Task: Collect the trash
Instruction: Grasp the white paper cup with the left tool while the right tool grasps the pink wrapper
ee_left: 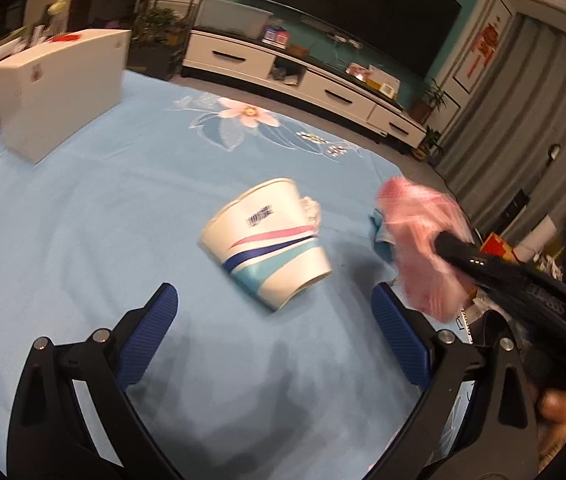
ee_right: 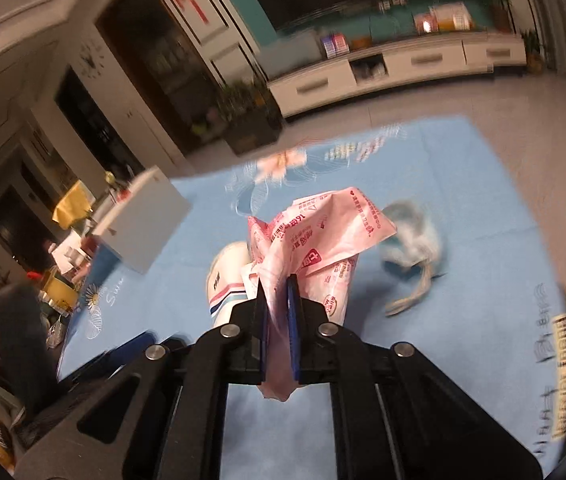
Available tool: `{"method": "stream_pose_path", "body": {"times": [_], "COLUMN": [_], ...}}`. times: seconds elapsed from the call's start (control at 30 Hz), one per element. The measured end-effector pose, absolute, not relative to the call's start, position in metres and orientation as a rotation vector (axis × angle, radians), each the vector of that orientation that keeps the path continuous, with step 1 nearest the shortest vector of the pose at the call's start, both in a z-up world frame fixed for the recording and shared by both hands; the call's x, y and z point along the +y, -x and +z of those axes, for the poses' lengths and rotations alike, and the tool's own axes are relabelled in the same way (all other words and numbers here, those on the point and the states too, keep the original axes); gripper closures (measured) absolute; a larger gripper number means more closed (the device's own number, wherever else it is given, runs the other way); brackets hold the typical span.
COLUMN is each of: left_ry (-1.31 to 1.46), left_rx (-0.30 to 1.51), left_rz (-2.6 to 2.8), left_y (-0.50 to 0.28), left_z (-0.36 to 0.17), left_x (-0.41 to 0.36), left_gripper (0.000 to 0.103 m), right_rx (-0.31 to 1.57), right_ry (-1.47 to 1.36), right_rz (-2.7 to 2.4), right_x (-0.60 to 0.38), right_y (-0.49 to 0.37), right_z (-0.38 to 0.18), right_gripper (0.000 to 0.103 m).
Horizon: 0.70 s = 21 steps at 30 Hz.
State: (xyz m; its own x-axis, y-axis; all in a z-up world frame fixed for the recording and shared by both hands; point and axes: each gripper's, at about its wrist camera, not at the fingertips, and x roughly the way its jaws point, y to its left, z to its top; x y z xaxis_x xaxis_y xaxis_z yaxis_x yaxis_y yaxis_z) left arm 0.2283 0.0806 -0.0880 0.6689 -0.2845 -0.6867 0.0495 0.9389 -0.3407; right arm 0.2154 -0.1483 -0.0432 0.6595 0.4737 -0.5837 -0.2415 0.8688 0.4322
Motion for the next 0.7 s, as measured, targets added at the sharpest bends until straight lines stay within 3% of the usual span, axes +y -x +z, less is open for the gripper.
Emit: {"method": "stream_pose_path", "body": {"times": [0.3,0.37,0.43,0.6,0.7], "left_ry": [0.158,0.152,0.144,0.169,0.180], "left_rx": [0.899,0.913,0.910,0.872,0.873], "left_rz": [-0.066,-0.027,-0.020,-0.042,-0.065], "left_y": [-0.282,-0.287,-0.287,-0.275,-0.267], "left_z": [-0.113,-0.123,-0.126,-0.118,-0.116], "left_x": [0.040,0.039,0.040,0.047,0.050], "left_gripper": [0.007,0.017,0.020,0.037,0.038], "right_rx": [0.724,0.721,0.720,0.732,0.737], "right_ry": [-0.345,-0.350,-0.354,-0.386,-0.395], "right_rz": [0.394,0.387,0.379,0.364,0.354], "right_x": [-0.178,-0.182,-0.186,-0.195,-0.199], "right_y": [-0.193,-0.191,-0.187,-0.179,-0.173], "right_z": [-0.041,-0.042,-0.042,-0.047,-0.046], "right_gripper": [0.093,0.093,0.093,0.093,0.093]}}
